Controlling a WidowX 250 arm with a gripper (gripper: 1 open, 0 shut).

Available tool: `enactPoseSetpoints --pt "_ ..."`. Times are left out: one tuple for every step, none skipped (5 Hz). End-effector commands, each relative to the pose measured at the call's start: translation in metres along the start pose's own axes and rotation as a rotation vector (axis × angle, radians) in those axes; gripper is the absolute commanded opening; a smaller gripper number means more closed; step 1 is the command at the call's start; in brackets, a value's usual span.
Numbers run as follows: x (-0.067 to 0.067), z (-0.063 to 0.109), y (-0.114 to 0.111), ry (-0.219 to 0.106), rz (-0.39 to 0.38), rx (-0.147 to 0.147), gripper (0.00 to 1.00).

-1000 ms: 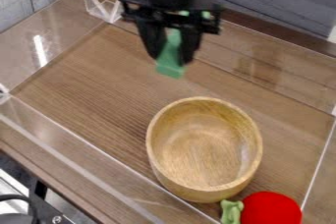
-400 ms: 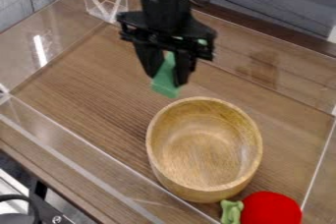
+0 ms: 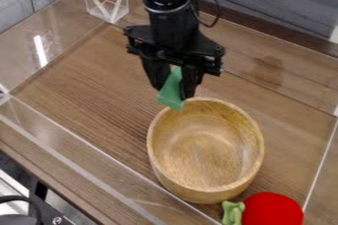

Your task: Remove the green block from the brown bowl and put it on the table

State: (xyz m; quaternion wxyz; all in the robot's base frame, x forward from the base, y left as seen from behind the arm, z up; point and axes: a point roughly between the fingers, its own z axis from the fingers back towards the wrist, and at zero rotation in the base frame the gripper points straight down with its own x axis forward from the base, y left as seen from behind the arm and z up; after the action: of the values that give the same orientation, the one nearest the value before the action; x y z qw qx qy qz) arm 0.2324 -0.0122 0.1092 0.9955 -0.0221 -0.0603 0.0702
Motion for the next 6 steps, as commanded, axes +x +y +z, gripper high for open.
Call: enactPoseSetpoints --pt "0.009 0.018 -0.001 -0.039 -0.019 0.003 0.00" --pt "0.014 0.029 -0.004 -0.052 -0.041 0.008 0.00" --pt "0.017 0.037 -0.009 -0.064 -0.066 0.014 0.00" --pt "0.020 0.033 -0.017 -0.068 -0.087 0.019 0.00" --pt "0.023 0.030 -0.022 -0.070 -0.104 0.025 0.00" --pt "0.023 0.036 -0.028 -0.073 -0.088 0.035 0.00"
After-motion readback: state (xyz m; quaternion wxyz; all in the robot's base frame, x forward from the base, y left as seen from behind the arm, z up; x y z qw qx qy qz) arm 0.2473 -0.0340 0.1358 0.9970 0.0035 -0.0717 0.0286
